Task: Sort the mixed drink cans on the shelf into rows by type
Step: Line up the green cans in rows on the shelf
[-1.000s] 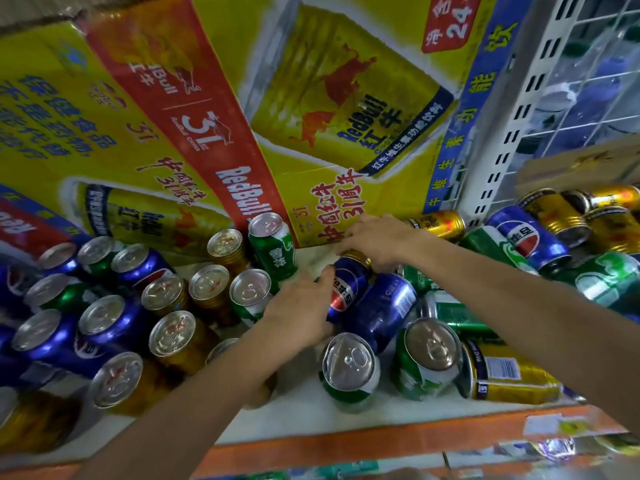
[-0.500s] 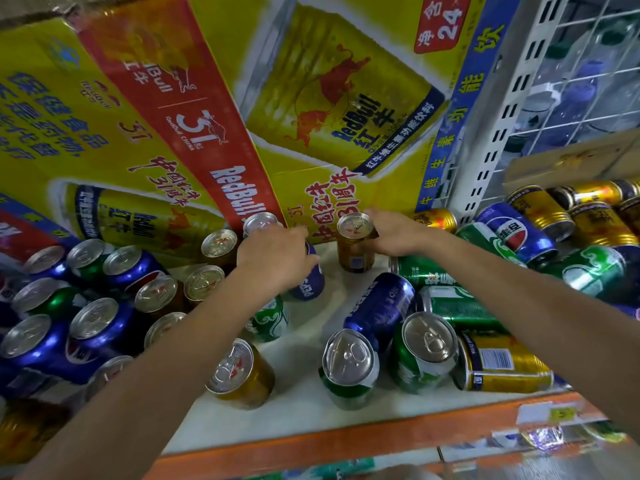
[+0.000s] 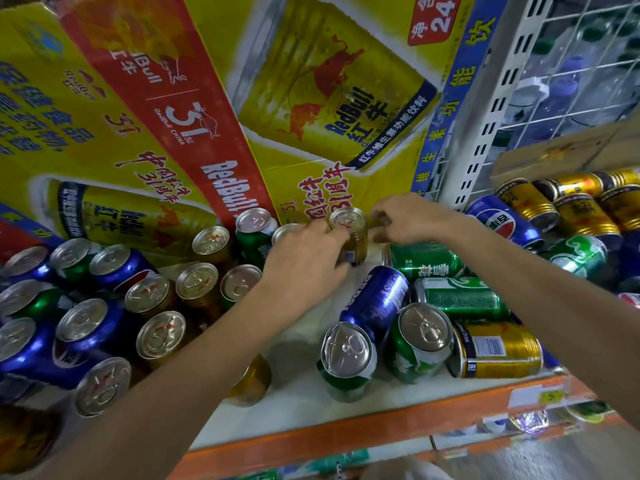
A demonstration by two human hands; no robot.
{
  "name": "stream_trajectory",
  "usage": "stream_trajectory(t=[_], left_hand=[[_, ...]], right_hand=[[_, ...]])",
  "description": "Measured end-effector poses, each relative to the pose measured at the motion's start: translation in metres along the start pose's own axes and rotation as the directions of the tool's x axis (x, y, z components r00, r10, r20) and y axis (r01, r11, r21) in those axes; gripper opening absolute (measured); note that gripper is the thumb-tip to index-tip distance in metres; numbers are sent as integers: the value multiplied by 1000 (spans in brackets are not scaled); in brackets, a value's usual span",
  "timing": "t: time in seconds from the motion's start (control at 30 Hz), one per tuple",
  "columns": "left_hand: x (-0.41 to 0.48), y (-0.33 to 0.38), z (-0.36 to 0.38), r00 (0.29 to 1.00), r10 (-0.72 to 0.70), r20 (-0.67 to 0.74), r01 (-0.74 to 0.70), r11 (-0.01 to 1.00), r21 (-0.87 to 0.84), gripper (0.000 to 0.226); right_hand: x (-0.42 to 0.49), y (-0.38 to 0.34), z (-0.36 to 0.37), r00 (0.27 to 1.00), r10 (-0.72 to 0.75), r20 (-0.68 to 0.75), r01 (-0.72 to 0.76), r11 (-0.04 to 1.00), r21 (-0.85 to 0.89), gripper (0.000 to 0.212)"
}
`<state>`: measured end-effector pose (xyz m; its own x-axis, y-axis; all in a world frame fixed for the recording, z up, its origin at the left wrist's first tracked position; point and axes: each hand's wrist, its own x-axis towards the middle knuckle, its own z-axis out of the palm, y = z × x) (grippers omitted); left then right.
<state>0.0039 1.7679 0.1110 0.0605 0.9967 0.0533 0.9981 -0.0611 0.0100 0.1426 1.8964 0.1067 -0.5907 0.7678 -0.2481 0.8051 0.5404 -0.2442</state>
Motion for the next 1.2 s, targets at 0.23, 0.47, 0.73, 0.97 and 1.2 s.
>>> stream_trajectory(t=[0.23, 0.47, 0.73, 0.97, 1.2], left_hand=[[5, 17, 28, 861, -11, 509, 112, 980, -167, 68], [15, 17, 36, 716, -5, 698, 260, 930, -260, 65], [6, 19, 33, 750, -84, 656, 424, 823, -378, 62], [-14, 10, 17, 840, -228, 492, 368, 906, -208, 73], [-32, 8, -6, 867, -364, 340, 455, 856, -244, 58]], right_hand=[[-21, 29, 1, 986, 36, 164, -8, 986, -165, 57], [-35, 62, 5, 957, 149, 250, -69, 950, -303, 55], [-30, 70, 5, 952, 61, 301, 15, 970, -241, 60], [-36, 66, -11, 976, -129, 176, 135, 991, -24, 68], [-30, 30, -9, 940, -340, 0, 340, 940, -7, 67]])
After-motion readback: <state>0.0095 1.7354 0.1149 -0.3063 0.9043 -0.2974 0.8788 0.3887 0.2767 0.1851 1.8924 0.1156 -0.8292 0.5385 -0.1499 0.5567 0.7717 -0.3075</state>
